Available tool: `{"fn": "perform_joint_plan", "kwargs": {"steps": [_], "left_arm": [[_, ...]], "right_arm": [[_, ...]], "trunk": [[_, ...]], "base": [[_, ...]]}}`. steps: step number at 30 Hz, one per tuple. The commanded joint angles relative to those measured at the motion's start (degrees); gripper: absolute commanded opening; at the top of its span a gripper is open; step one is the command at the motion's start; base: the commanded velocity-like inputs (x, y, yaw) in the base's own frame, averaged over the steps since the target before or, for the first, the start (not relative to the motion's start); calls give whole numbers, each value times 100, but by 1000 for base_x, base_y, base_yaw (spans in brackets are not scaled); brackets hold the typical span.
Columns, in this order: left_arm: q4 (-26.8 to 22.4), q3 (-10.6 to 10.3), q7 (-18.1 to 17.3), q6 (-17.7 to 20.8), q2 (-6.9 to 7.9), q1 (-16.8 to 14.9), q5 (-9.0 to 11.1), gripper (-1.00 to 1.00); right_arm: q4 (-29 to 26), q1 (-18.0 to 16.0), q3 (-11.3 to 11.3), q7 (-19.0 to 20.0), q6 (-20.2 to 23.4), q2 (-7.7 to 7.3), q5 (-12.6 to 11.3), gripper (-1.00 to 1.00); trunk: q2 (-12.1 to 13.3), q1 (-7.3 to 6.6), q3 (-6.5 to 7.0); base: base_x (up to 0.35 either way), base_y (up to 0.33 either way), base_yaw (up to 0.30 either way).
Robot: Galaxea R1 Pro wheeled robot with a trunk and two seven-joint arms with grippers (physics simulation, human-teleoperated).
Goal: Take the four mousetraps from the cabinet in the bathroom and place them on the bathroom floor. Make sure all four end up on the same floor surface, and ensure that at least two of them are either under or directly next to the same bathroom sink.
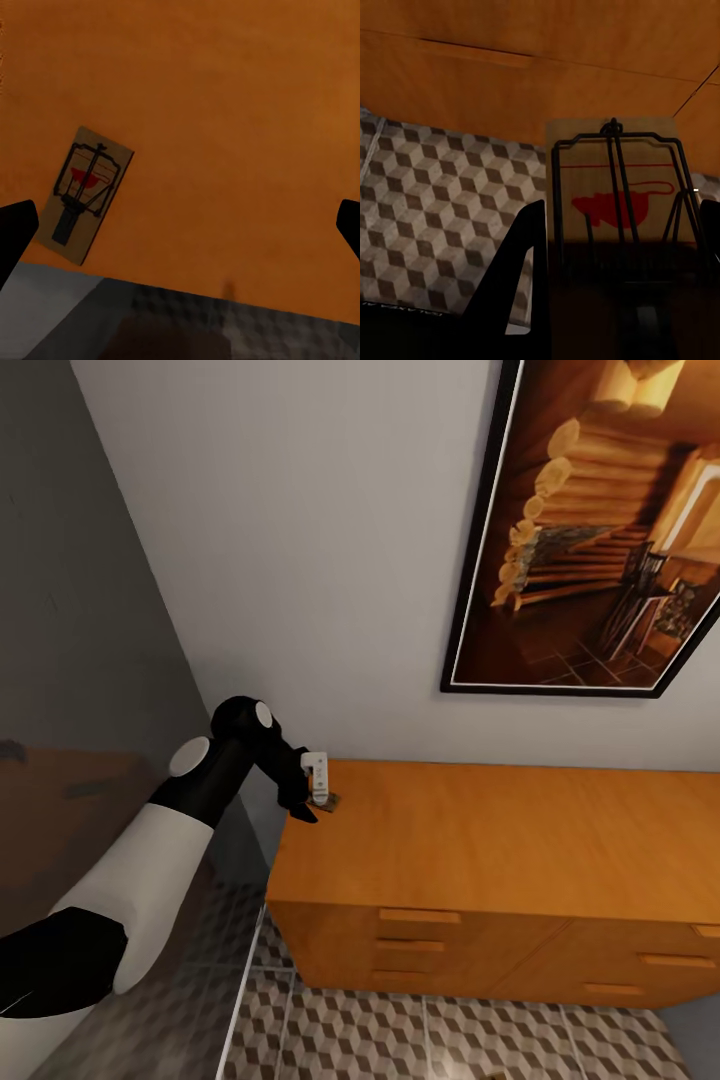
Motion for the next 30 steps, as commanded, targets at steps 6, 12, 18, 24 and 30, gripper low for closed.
{"fn": "perform_joint_plan", "kwargs": {"steps": [6,12,18,24,30], "left_arm": [[9,-4,-34,62,-4,-5,-38,100],[12,-5,-34,65,-4,-5,-41,100],[16,-5,-34,69,-6,-5,-42,100],[73,-5,-34,69,-11,-5,-42,100],[89,-5,-34,69,-18,-5,-42,100]], "right_arm": [[1,-3,49,12,-16,4,-56,-100],[1,-3,49,12,-16,10,-56,-100],[1,-3,49,7,-16,19,-56,-100],[1,-3,49,4,-16,22,-56,-100],[1,-3,49,3,-16,23,-56,-100]], "trunk": [[-10,4,-10],[-10,4,-10],[-10,4,-10],[-10,4,-10],[-10,4,-10]], "base": [[128,91,0],[125,98,0],[24,18,0],[16,2,0],[100,0,0]]}}
